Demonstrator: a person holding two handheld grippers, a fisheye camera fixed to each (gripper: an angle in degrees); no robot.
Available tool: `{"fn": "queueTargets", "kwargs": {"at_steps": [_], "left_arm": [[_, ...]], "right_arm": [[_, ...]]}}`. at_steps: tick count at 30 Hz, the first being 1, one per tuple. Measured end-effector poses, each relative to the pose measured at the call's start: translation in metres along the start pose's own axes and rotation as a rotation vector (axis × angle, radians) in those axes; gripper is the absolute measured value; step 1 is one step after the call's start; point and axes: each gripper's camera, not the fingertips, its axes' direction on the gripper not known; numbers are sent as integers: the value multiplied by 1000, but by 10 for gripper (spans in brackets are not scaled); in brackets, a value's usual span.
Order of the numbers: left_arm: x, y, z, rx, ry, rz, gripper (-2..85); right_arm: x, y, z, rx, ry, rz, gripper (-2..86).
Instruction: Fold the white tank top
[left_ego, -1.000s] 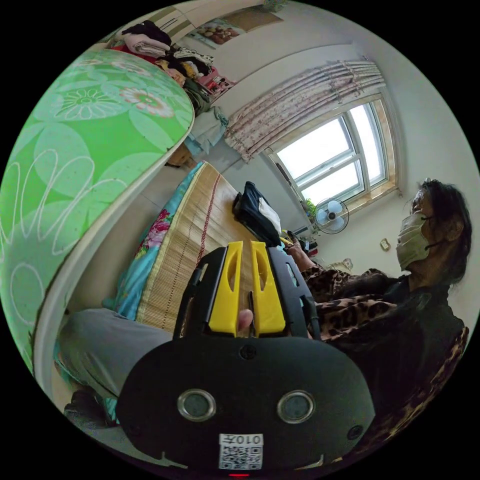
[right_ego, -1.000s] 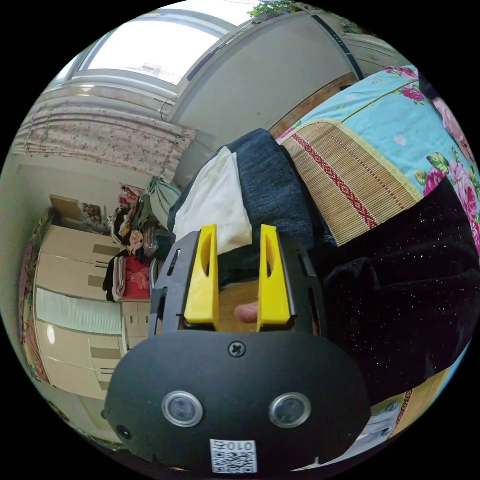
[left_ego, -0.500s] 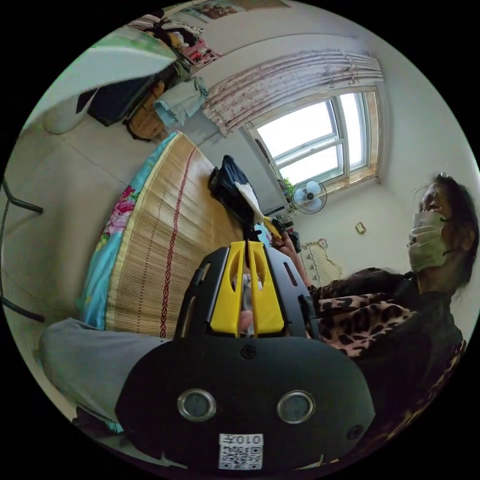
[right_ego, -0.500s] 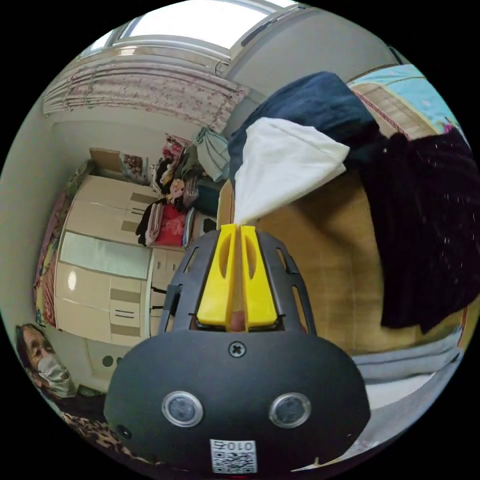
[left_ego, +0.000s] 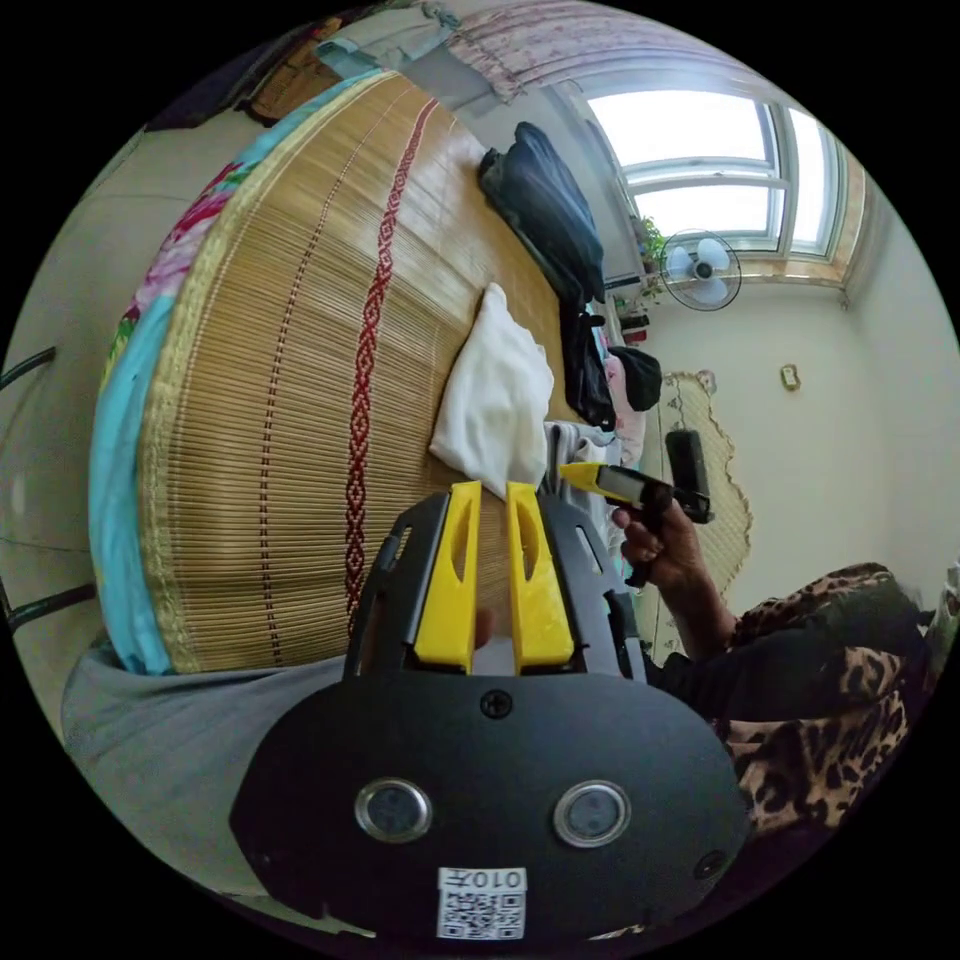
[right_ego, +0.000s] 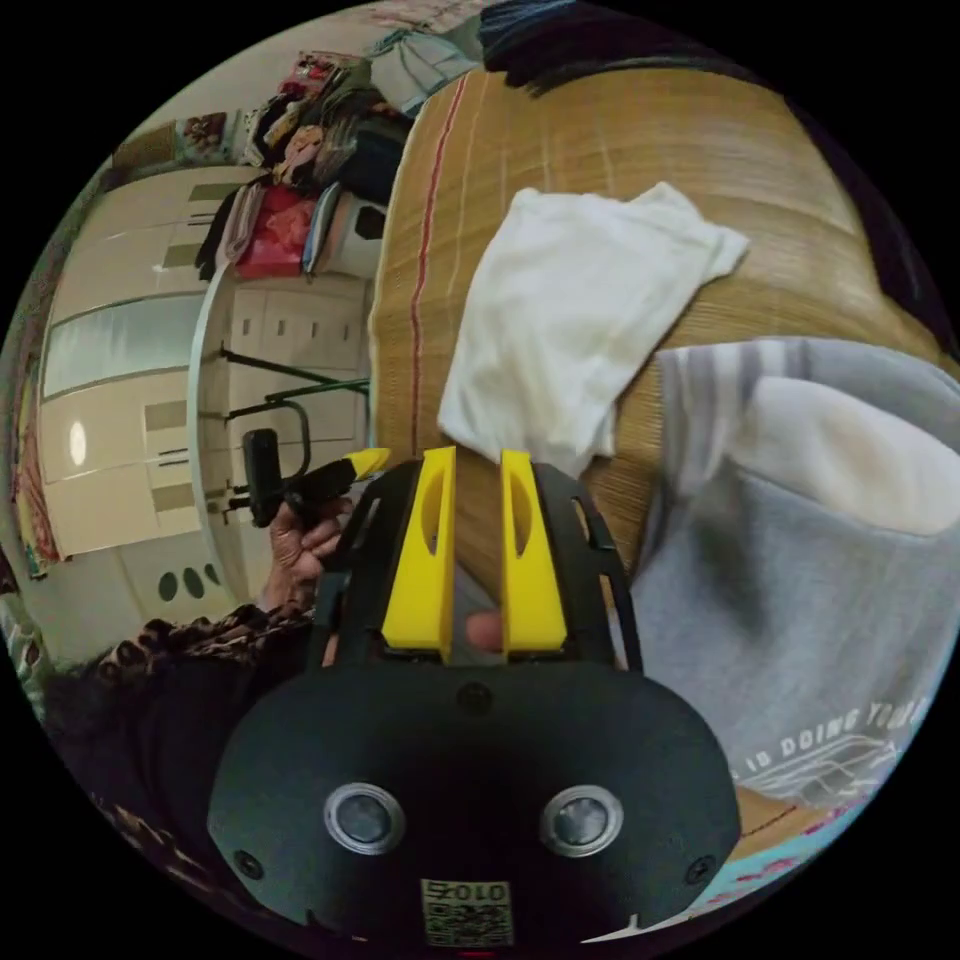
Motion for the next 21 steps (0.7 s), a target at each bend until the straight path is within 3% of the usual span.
{"fn": "queueTargets", "kwargs": {"at_steps": [2,5,10,12,16,18,21], "left_arm": [[-9,-6,-1,15,-14,-22,48],[-15,-23,-1,32,-13,-33,63],[-4,-59,16,13,-78,37,75],[-1,-68,30,-47,-123,50,72],[-4,-70,60,-131,-187,51,49],[-8,-68,68,-163,-140,35,36],[-14,-57,71,-194,-59,41,15]], "right_arm": [[15,-5,-11,-31,110,73,111],[37,-5,-8,-54,103,148,131],[52,-10,32,-36,-92,184,128],[49,-12,37,-3,-43,175,116],[49,-21,59,-55,-158,160,65],[50,-22,65,-65,-174,157,47],[52,-19,55,-17,-350,114,42]]}}
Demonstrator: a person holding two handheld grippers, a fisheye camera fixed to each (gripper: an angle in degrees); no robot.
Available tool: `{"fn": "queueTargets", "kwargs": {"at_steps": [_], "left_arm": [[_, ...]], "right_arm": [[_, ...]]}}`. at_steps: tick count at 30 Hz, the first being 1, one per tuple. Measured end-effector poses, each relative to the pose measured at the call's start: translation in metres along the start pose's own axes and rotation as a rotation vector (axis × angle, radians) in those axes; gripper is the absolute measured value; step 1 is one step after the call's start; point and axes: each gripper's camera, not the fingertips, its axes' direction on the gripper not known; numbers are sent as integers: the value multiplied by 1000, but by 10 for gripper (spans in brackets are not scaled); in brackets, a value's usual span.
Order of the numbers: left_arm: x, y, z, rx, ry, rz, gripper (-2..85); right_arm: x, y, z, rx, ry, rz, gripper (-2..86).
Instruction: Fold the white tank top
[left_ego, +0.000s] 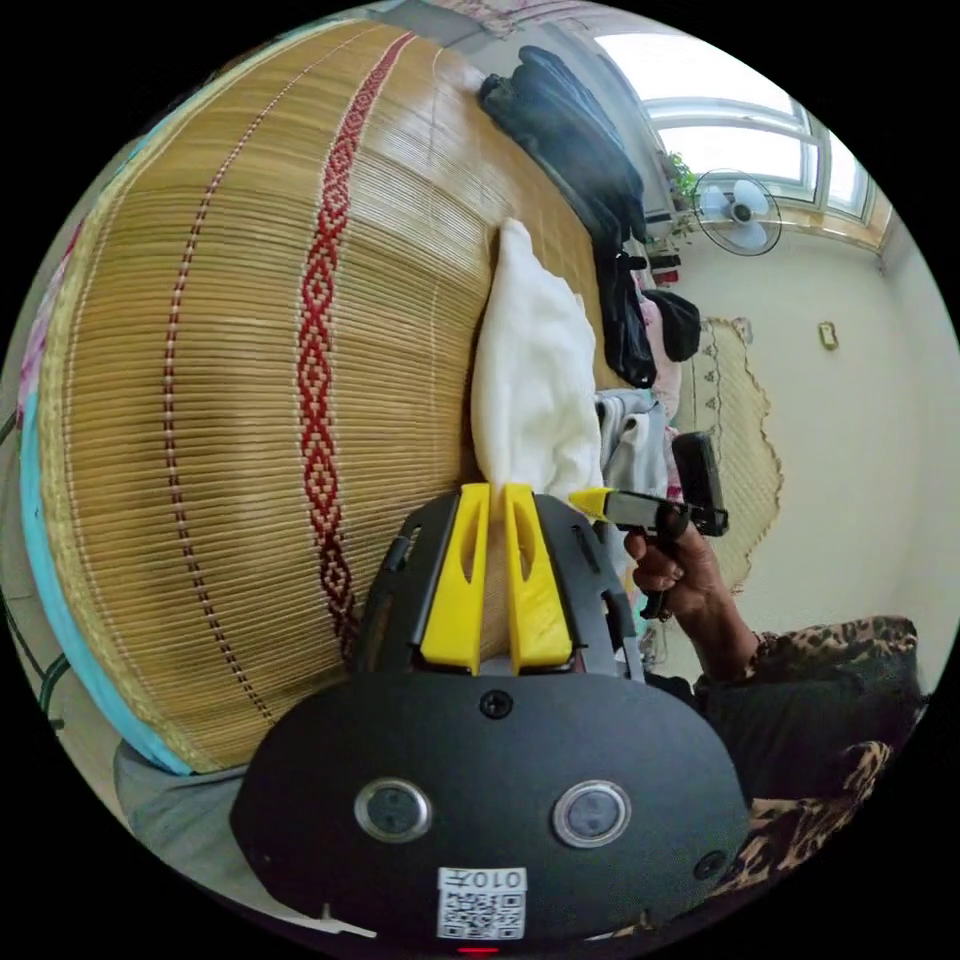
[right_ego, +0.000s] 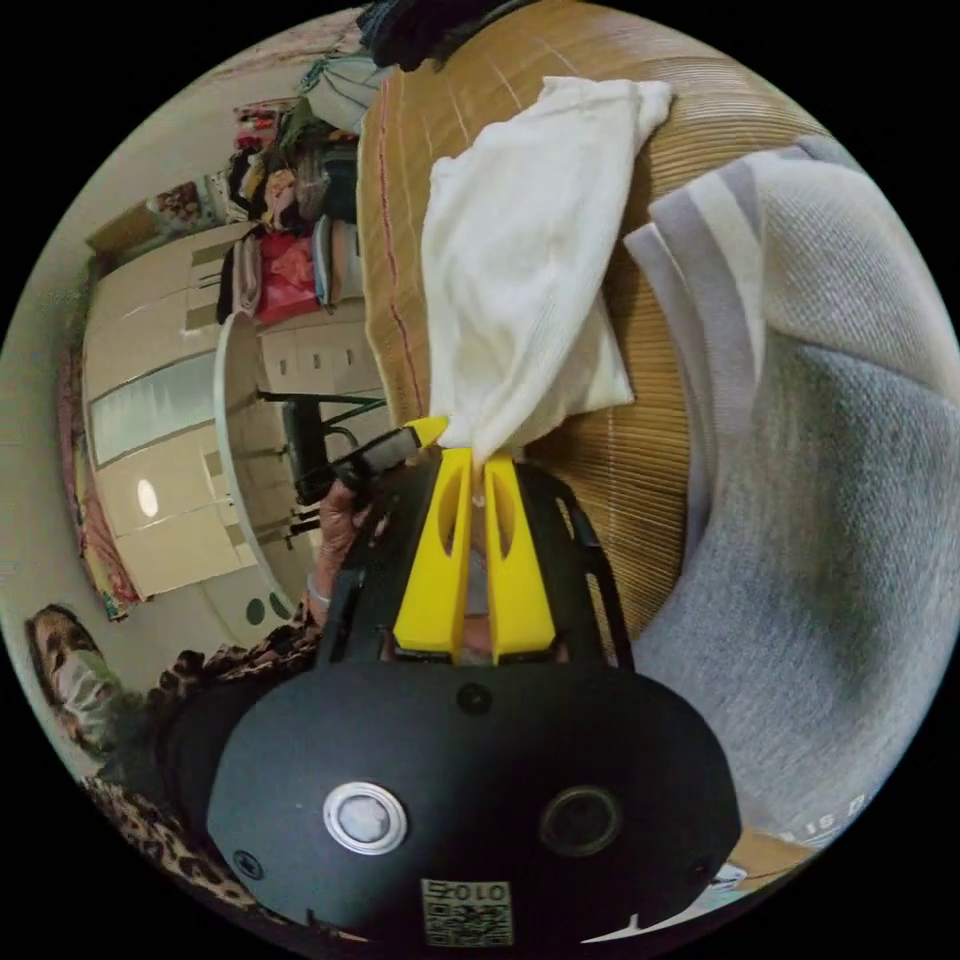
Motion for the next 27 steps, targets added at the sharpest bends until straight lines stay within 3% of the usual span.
{"fn": "queueTargets", "kwargs": {"at_steps": [3,7,12,19,23,27], "left_arm": [[3,26,-22,49,147,5,6],[38,84,-90,190,263,137,2],[76,155,-174,374,262,248,1],[95,256,-271,635,248,253,2],[102,292,-314,736,163,218,2],[102,318,-384,832,122,188,4]], "right_arm": [[-21,6,-21,23,-240,-111,39],[-97,18,-37,-58,-271,-427,37],[-156,28,-17,-177,-343,-681,35],[-181,49,96,-387,-486,-815,38],[-210,47,127,-366,-528,-885,37],[-306,22,139,-296,-547,-1041,34]]}}
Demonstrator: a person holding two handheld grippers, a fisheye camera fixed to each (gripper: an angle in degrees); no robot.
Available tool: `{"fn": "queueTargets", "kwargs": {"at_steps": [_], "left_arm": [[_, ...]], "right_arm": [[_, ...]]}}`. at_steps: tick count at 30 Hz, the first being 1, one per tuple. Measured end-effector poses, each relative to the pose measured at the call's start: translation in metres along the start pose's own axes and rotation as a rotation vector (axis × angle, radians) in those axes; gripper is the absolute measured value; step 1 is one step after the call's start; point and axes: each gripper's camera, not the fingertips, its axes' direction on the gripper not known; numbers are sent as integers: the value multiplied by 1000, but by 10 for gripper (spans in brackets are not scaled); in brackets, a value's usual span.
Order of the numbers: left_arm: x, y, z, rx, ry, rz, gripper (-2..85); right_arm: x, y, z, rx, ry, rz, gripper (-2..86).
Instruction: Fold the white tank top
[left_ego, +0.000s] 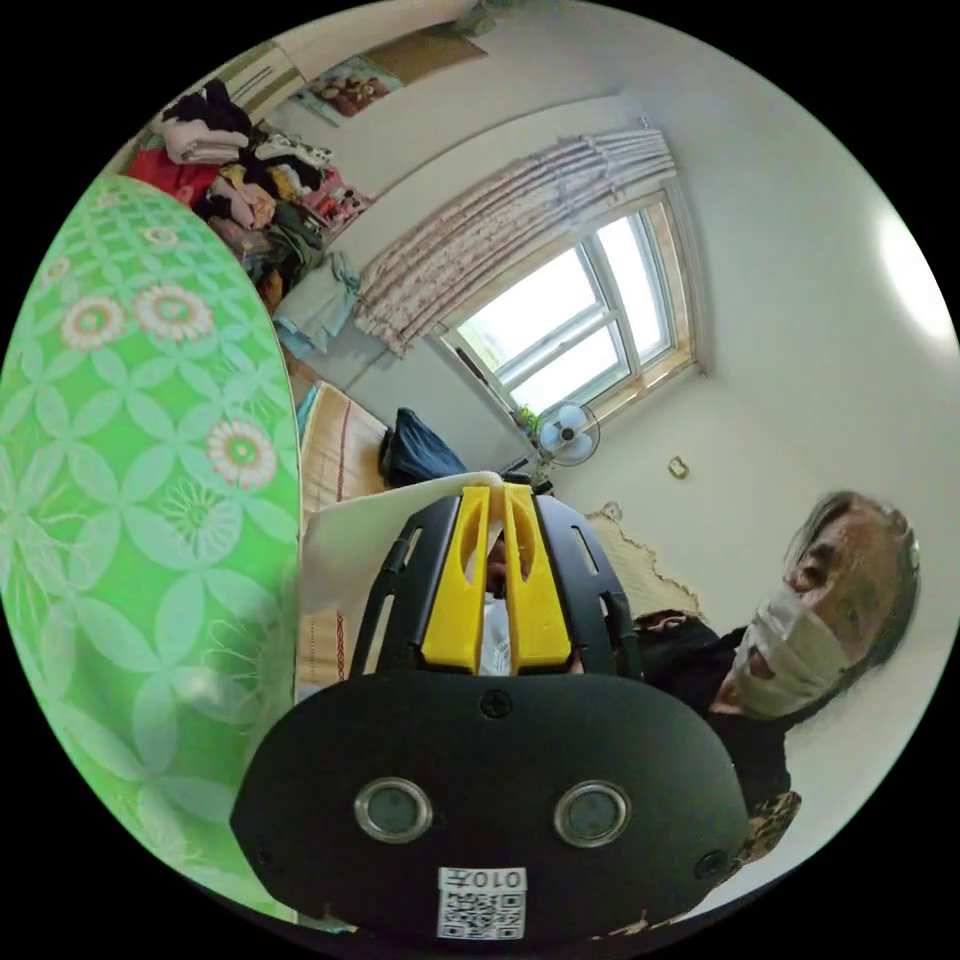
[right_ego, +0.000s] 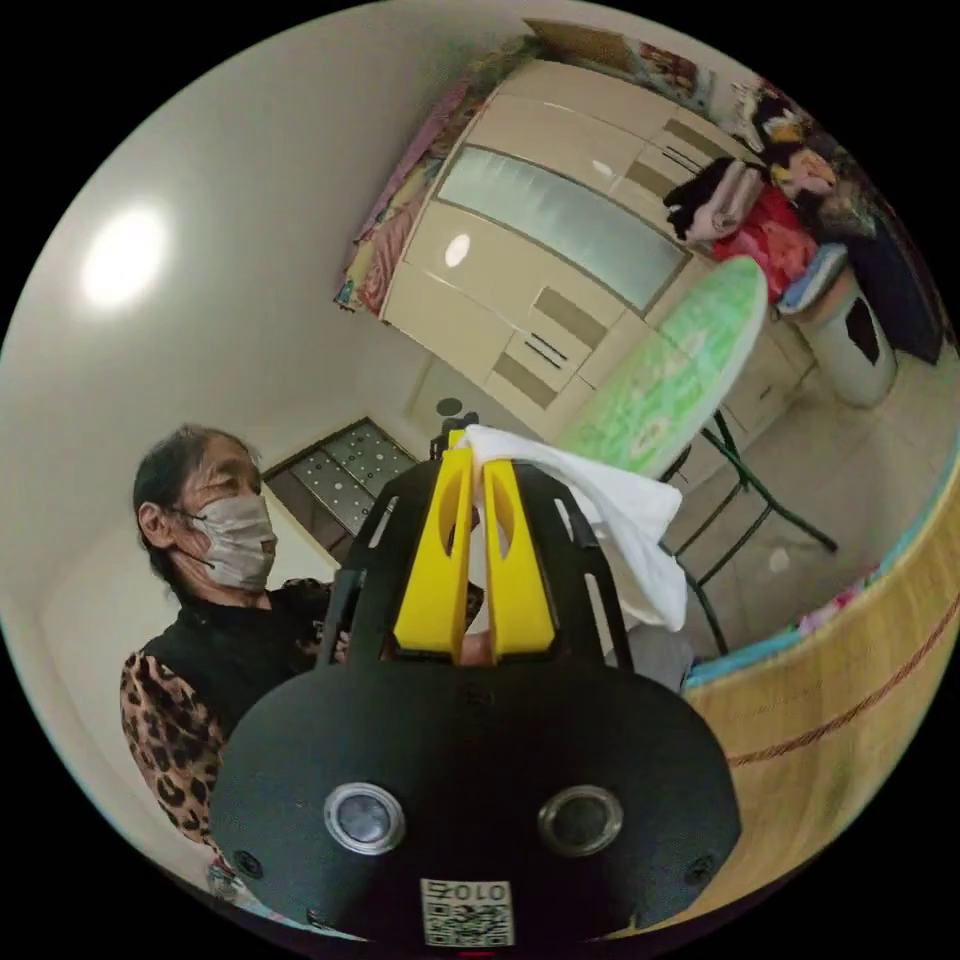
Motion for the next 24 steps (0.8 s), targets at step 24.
{"fn": "queueTargets", "kwargs": {"at_steps": [24], "left_arm": [[9,225,-190,427,-537,20,138]], "right_arm": [[-108,-143,413,-236,226,-445,14]]}}
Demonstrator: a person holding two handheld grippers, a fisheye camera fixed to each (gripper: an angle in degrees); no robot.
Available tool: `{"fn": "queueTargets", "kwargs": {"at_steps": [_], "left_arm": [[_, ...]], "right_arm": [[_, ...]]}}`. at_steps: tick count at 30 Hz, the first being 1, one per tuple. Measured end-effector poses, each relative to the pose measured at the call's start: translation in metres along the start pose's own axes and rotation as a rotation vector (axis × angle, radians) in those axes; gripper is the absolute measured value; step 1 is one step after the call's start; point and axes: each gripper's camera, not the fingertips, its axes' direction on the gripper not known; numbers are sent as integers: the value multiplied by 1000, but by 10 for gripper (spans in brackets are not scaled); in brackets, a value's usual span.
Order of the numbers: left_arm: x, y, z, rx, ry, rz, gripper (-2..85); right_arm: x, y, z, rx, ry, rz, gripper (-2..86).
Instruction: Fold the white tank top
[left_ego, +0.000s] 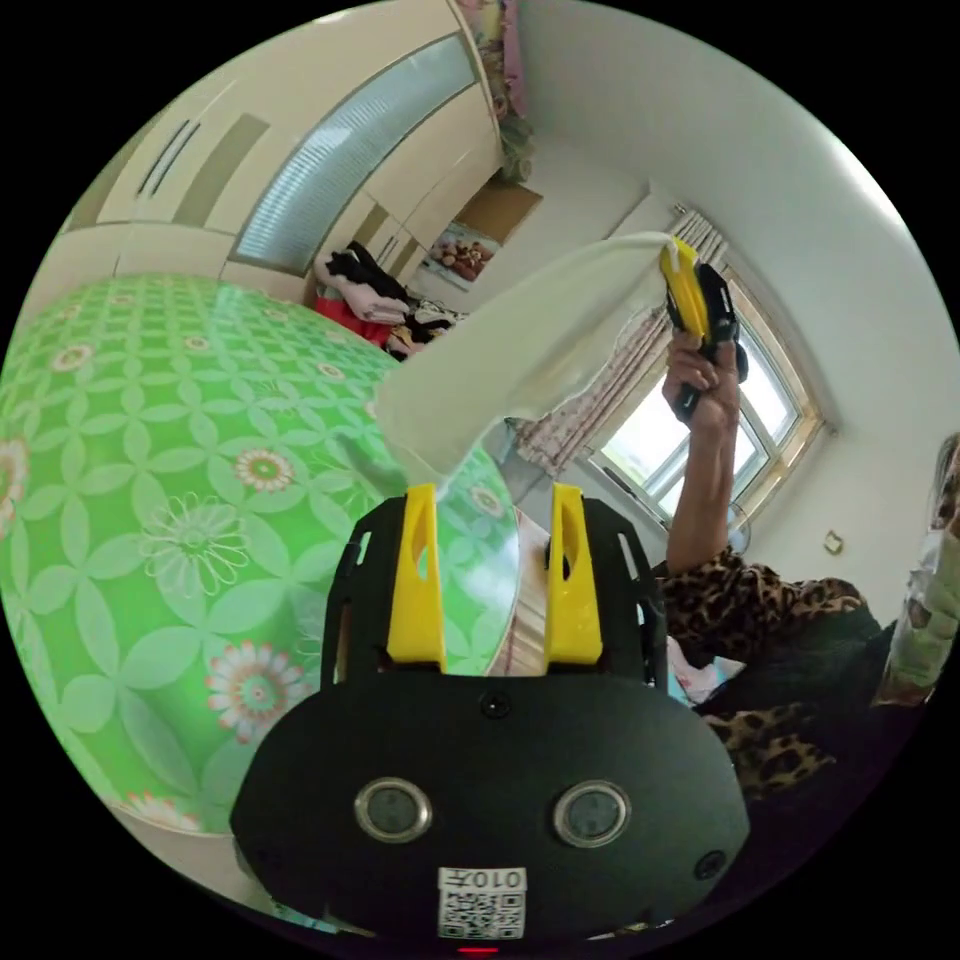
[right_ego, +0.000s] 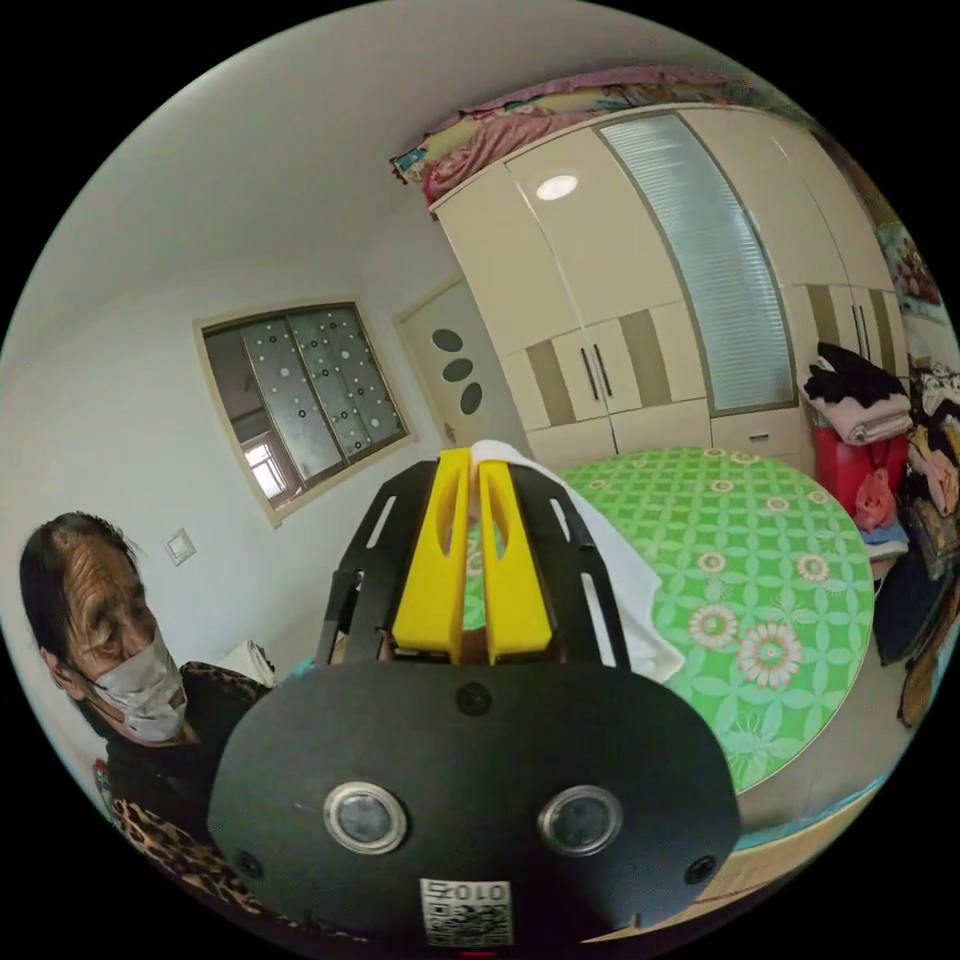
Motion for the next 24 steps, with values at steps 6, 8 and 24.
{"fn": "queueTargets", "kwargs": {"at_steps": [6,8,24], "left_arm": [[-30,32,-82,168,-120,-54,154],[-47,52,-115,232,-129,-113,158],[-88,172,-107,329,443,-194,172]], "right_arm": [[-42,-18,46,-24,-14,-100,14],[-52,-19,58,-28,-29,-122,14],[-101,16,128,-170,-83,-223,13]]}}
